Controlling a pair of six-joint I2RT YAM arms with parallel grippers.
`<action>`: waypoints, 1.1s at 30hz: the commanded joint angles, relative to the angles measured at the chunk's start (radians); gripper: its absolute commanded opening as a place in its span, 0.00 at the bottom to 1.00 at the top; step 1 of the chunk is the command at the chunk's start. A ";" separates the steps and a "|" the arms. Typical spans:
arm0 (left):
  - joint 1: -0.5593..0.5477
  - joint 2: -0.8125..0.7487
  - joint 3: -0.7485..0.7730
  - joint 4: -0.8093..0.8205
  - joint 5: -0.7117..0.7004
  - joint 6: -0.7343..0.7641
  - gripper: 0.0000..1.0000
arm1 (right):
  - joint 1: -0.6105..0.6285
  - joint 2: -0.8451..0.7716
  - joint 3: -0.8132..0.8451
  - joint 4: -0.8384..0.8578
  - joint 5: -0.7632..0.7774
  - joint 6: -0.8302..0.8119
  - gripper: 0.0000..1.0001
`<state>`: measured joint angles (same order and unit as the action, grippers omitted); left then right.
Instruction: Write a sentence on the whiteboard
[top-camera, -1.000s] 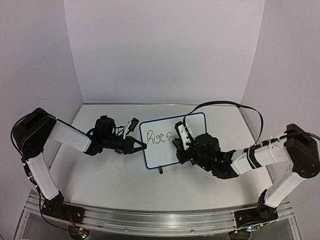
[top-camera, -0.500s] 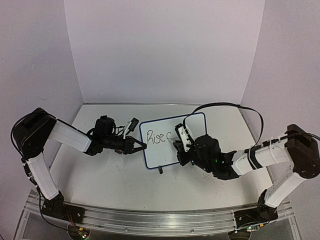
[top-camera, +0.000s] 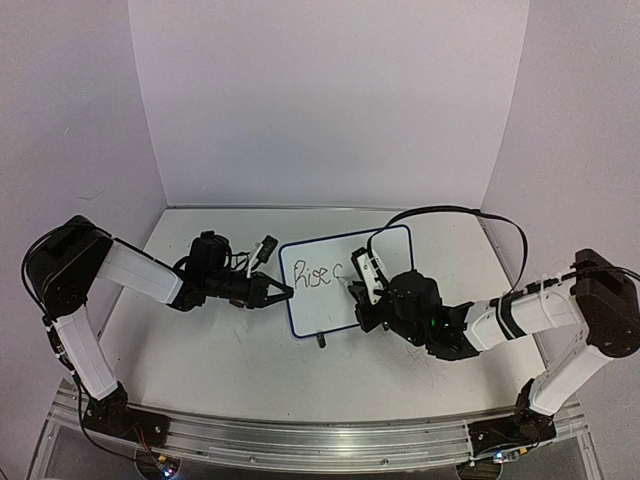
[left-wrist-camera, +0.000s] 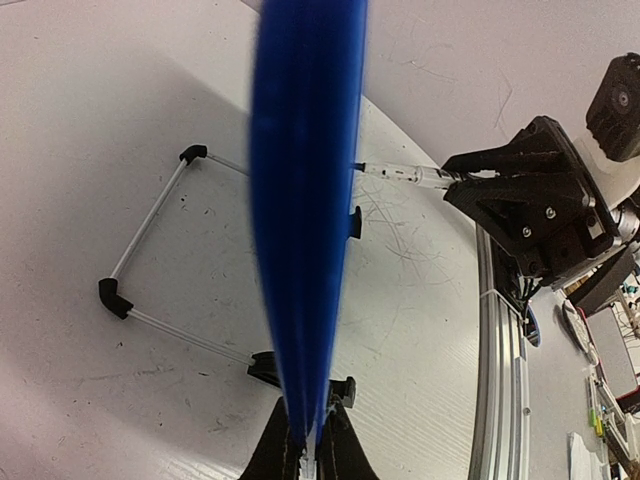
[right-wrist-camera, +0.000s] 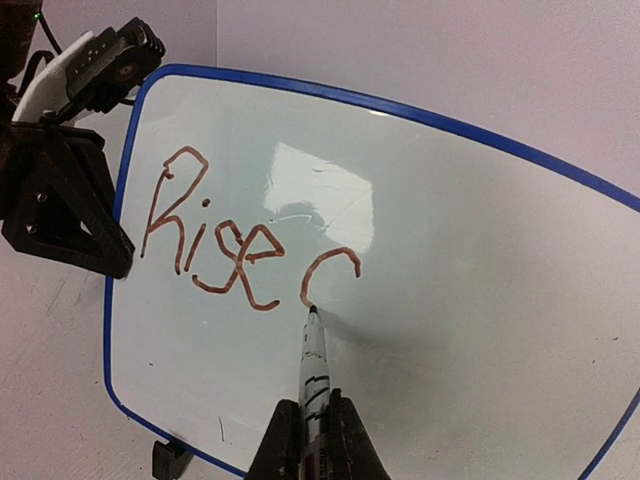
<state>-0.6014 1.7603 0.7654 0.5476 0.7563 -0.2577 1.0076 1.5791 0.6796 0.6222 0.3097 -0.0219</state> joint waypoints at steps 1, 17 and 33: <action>0.008 -0.033 0.004 -0.064 -0.075 0.032 0.00 | -0.002 -0.016 -0.003 0.004 0.066 0.014 0.00; 0.007 -0.031 0.002 -0.066 -0.072 0.034 0.00 | -0.002 0.008 0.017 0.044 0.124 0.014 0.00; 0.008 -0.028 0.002 -0.066 -0.070 0.035 0.00 | -0.003 0.037 0.048 0.067 0.132 0.000 0.00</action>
<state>-0.6015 1.7535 0.7654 0.5396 0.7486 -0.2577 1.0115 1.5897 0.6836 0.6631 0.3887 -0.0223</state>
